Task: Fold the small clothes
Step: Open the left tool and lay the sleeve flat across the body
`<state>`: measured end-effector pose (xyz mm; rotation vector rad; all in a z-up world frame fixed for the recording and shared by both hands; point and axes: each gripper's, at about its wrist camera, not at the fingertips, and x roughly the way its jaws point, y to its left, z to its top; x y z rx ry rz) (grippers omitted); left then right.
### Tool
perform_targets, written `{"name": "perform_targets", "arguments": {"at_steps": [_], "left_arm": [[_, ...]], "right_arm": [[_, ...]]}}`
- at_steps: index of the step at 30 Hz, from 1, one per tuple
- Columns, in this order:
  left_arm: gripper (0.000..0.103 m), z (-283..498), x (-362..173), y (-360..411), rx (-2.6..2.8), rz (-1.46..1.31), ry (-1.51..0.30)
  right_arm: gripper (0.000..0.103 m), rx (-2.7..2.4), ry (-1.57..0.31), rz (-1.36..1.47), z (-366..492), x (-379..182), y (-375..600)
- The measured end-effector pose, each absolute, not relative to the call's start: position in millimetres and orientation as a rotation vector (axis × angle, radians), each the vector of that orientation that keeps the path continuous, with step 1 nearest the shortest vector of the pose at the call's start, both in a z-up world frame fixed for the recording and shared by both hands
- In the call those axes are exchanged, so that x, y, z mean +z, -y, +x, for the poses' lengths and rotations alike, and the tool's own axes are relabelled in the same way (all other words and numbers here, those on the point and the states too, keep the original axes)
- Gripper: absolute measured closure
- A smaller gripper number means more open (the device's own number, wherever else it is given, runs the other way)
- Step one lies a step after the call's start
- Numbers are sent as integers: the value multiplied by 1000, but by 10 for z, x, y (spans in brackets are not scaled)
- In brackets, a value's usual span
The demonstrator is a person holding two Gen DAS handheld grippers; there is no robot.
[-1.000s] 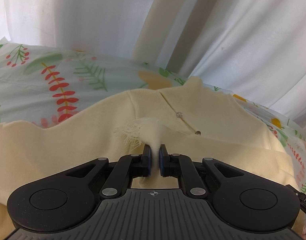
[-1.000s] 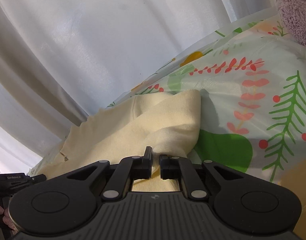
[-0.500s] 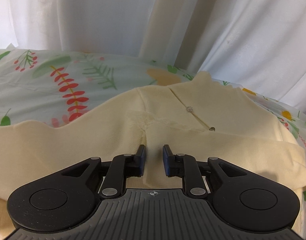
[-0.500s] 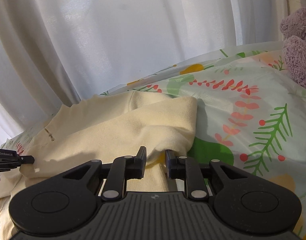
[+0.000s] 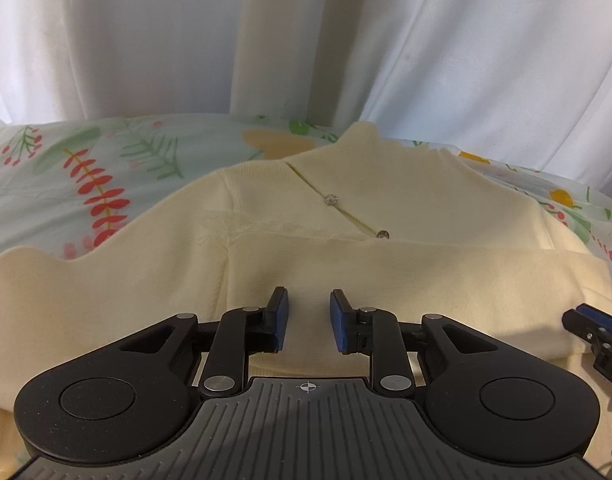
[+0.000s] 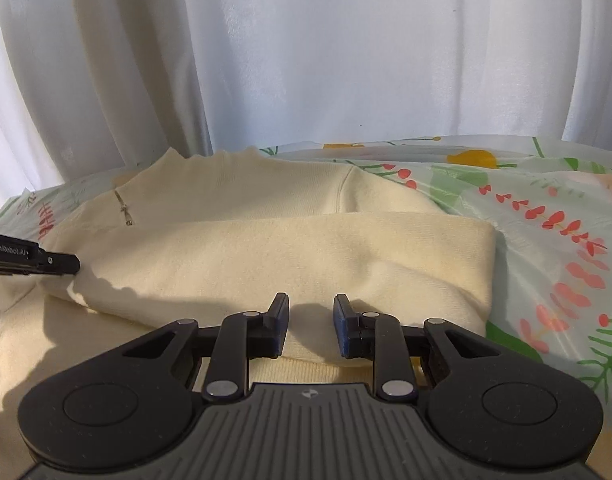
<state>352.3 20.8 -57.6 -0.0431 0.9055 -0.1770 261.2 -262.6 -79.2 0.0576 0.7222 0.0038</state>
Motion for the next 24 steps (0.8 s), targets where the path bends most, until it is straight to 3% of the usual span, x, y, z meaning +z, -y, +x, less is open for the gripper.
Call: {"name": "perform_targets", "arguments": {"at_steps": [7,9,11,13,14,19,23,24], "left_arm": [[68,3625,-589,-205,-153,-81,-886],[56,3545,-529,-281,-144,-142,-905],[48,3413,-491,-384,-154,-206,-893],[46,3292,-478,-467,-148,-248,-889],[44,3266,-494,-485,-146,-253,-896],[42,3205,-525,-437,-151,-162,-892],[35,3050,-463,-671,-122,-279,-909],[30,2983,-442,-834,-102,-348,-900]], "right_arm": [[83,-35,-702,-54,2762,-816,2550],[81,-34,-717,-25,2747,-781,2554],[73,-10,-724,26,2659,-723,2547],[56,13,-689,42,2521,-696,2500],[54,11,-679,23,2474,-702,2465],[53,5,-692,-9,2474,-838,2401],[53,-2,-728,19,2491,-768,2409],[57,1,-733,38,2465,-740,2416]]}}
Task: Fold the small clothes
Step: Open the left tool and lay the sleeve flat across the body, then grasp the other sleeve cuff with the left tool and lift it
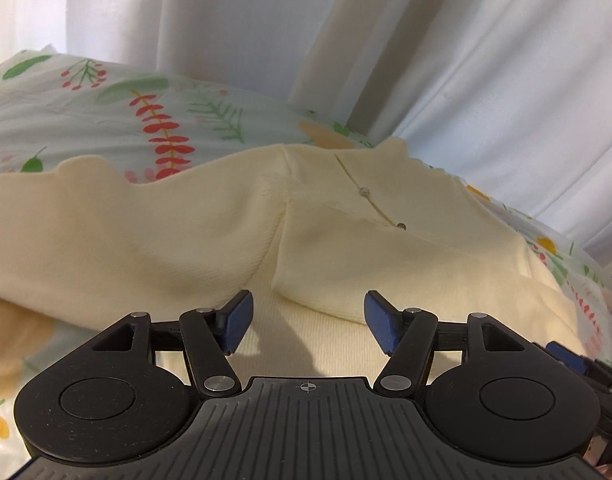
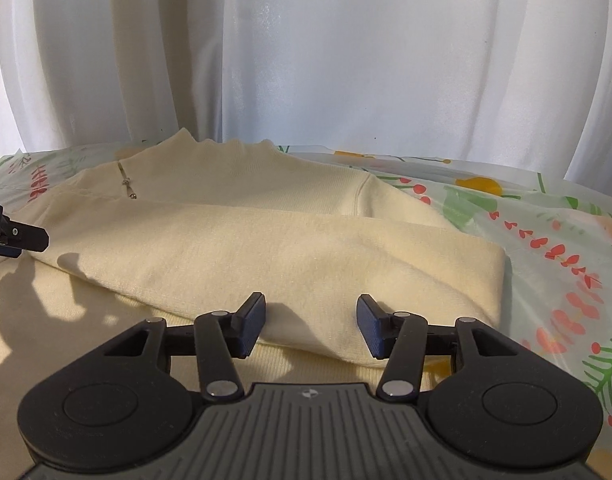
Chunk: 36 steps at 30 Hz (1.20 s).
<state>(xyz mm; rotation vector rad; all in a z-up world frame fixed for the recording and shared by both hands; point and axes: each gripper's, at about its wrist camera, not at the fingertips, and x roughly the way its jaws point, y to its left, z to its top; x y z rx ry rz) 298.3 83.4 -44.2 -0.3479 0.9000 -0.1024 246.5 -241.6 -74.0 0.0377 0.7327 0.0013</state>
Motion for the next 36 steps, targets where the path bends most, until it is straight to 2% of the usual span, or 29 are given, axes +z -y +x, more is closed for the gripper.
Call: {"name": "perform_targets", "arguments": {"at_steps": [1,3,8,10,11,16,17,28,33,36], "left_arm": [[27,2924,-423,-978,-79,-398,-891],[21,2779,-376,-1371,26,-512,-855],[21,2572,-297,-2401,292,-651,-779],[25,2477,-303,-2756,386,-687,-735],[30,2415,-324,-2953,434,-715,-712],[42,2186,-564,-3651,579,-931,-666],[50,2145,-608,-3743,581,-970,-639],[63,1893,-848,-4346,636,-1285,-378],[94,1904,-930,-4473,661,-1294,-384],[94,1927,-949,-4485,660,-1281,-391]], "right_arm": [[61,17,-735,68,2419,-698,2427],[61,35,-714,95,2260,-614,2419],[61,60,-699,188,1809,-504,2405],[61,61,-709,205,1708,-502,2383],[61,59,-714,207,1683,-505,2370],[61,60,-730,203,1653,-525,2271],[61,58,-732,206,1675,-527,2264],[61,66,-717,197,1841,-430,2166],[61,63,-719,178,1854,-423,2137],[61,56,-733,175,1861,-437,2137]]}}
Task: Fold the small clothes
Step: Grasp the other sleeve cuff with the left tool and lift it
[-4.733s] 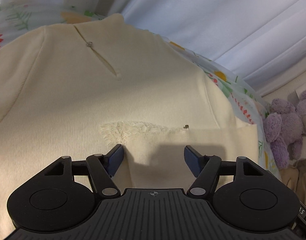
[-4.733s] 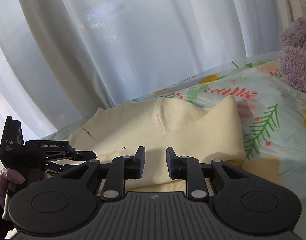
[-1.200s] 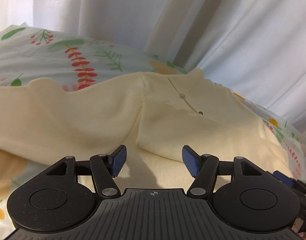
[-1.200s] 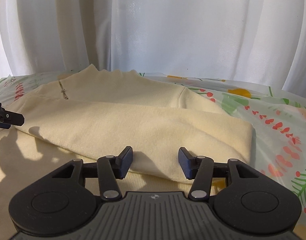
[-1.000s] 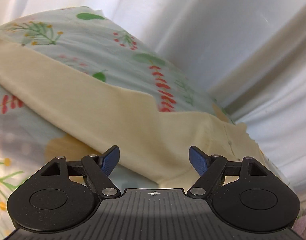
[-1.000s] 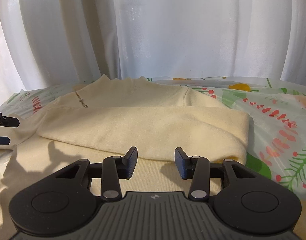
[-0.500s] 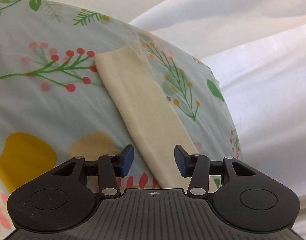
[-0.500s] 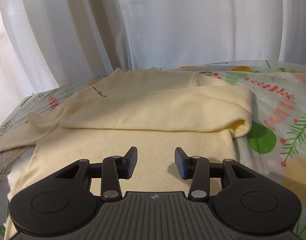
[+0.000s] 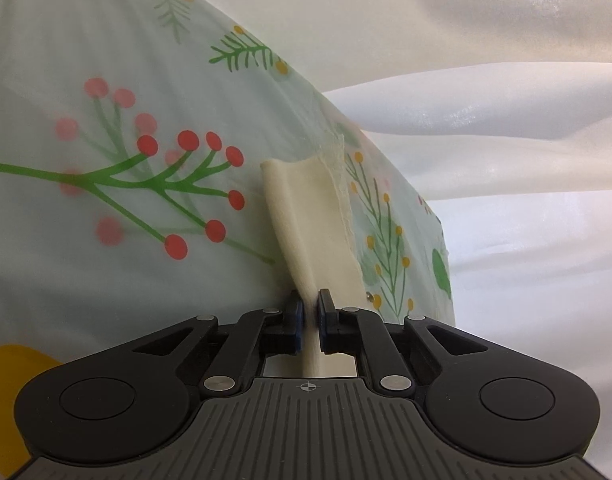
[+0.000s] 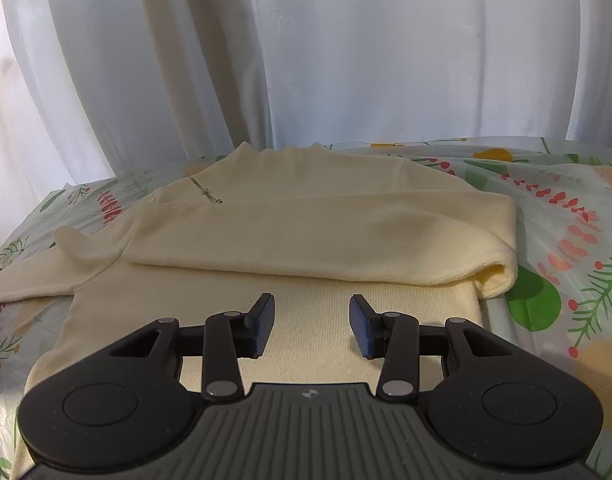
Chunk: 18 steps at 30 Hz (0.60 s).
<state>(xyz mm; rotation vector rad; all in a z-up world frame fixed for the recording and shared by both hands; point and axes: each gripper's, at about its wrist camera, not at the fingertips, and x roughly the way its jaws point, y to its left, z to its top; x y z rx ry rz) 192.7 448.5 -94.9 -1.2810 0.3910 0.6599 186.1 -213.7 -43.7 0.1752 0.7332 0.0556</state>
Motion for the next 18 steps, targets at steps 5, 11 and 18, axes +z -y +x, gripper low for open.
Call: {"name": "perform_targets", "arguments": {"at_steps": [5,11,18], "left_arm": [[95,2026,-716,-4293,631,-1104,-390],[95,2405,-99,-3446,372,-784,-379],[94,2710,307,-1605,-109,-498,-424]], "right_arm": [[61,53,-721,171,1830,-418,2150],[60,41,-666,164,1751,-381,2177],[59,60,-629,251,1674,-339,2281]]}}
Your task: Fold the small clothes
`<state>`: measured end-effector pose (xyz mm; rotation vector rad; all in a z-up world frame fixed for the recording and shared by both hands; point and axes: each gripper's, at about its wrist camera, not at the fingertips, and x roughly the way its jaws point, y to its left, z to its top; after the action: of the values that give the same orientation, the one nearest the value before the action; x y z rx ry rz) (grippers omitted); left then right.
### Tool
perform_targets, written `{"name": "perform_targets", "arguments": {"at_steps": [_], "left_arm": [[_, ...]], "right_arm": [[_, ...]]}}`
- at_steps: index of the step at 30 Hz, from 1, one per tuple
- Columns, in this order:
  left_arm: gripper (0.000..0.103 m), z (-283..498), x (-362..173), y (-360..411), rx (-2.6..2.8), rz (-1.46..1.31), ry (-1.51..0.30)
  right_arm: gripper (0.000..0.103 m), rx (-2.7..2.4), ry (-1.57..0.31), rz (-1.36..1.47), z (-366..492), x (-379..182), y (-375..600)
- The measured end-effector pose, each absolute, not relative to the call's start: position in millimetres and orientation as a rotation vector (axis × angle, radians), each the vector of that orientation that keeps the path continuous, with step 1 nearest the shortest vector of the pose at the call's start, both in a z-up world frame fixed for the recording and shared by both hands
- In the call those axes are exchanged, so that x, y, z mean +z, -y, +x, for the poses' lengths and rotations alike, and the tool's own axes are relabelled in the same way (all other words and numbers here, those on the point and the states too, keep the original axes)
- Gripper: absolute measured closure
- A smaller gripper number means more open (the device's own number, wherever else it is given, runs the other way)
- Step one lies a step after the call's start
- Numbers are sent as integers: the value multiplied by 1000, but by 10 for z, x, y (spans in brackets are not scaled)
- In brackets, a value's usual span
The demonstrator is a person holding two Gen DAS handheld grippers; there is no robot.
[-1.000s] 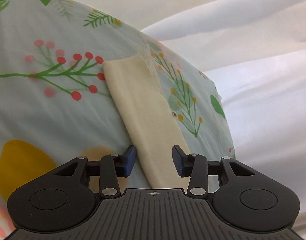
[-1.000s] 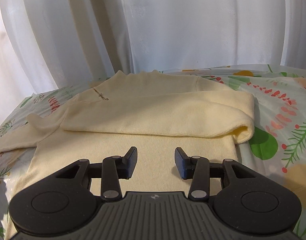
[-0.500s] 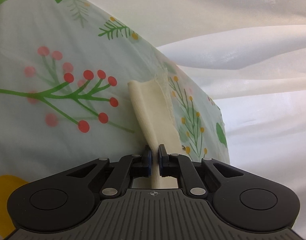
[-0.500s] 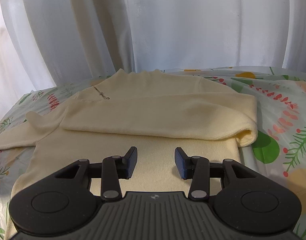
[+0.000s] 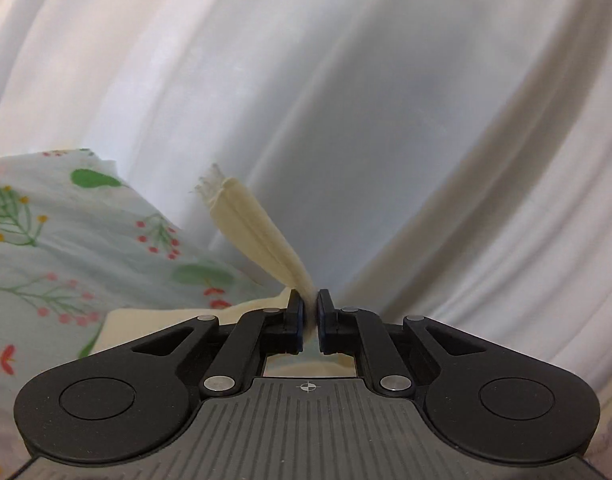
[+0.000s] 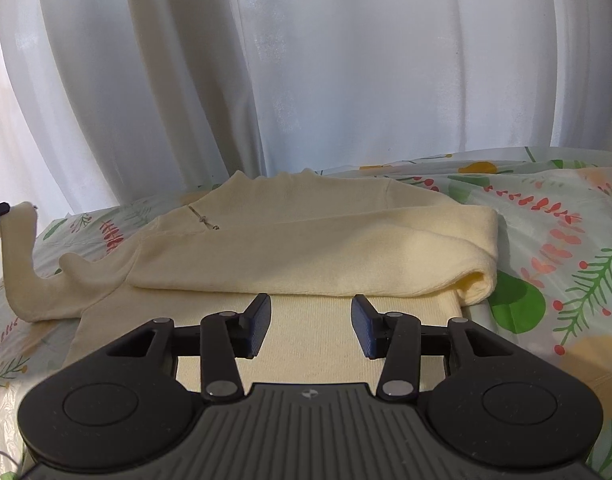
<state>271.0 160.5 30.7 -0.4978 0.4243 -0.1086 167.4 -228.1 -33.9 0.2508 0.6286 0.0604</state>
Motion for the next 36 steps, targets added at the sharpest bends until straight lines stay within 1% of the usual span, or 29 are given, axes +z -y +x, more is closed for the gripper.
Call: {"name": "perform_targets", "arguments": {"at_steps": [1,3,4,7,11,17,22,23,24,25,26,27,28,32,34,36], "left_arm": [[90,2733,273,-1382,-169,-463,-458],[71,2745,120,-968,-266,-382,-539],[70,2732,37,-846,-275,-360,-580],[71,2634,-223,-691,-256,-342,-680],[72,2515,-445,-815,-148,-309,-749],[73,2499,-586,-1343,-13,-371,-783],[74,2519,-679,-1607,47,-446,-797],[76,2524,-691,-1643,52,-456,-797],[78,2529,-687,-1678,54,-468,-794],[78,2533,-680,-1695,57,-474,-793],[78,2555,-680,-1702,61,-481,-794],[78,2570,-674,-1711,64,-486,-795],[78,2590,-669,-1716,68,-488,-796],[76,2675,-625,-1678,62,-479,-806],[72,2704,-599,-1630,47,-459,-800],[71,2744,-585,-1557,29,-439,-794]], "right_arm": [[59,67,-620,261,1665,-329,2292],[59,69,-623,255,1688,-330,2287],[59,72,-628,254,1712,-338,2286],[59,103,-657,279,1831,-364,2267],[59,188,-697,324,2125,-406,2188],[59,324,-757,380,2760,-509,1894],[60,335,-841,393,3146,-732,1618],[60,334,-826,395,3175,-744,1590],[62,333,-826,391,3201,-742,1557],[69,335,-825,391,3225,-738,1531],[74,339,-828,392,3251,-740,1515],[87,338,-833,385,3267,-746,1495],[97,338,-836,374,3276,-751,1481],[97,286,-726,356,3150,-582,1593],[97,208,-648,373,3009,-425,1830],[97,125,-611,375,2877,-339,2045]]}}
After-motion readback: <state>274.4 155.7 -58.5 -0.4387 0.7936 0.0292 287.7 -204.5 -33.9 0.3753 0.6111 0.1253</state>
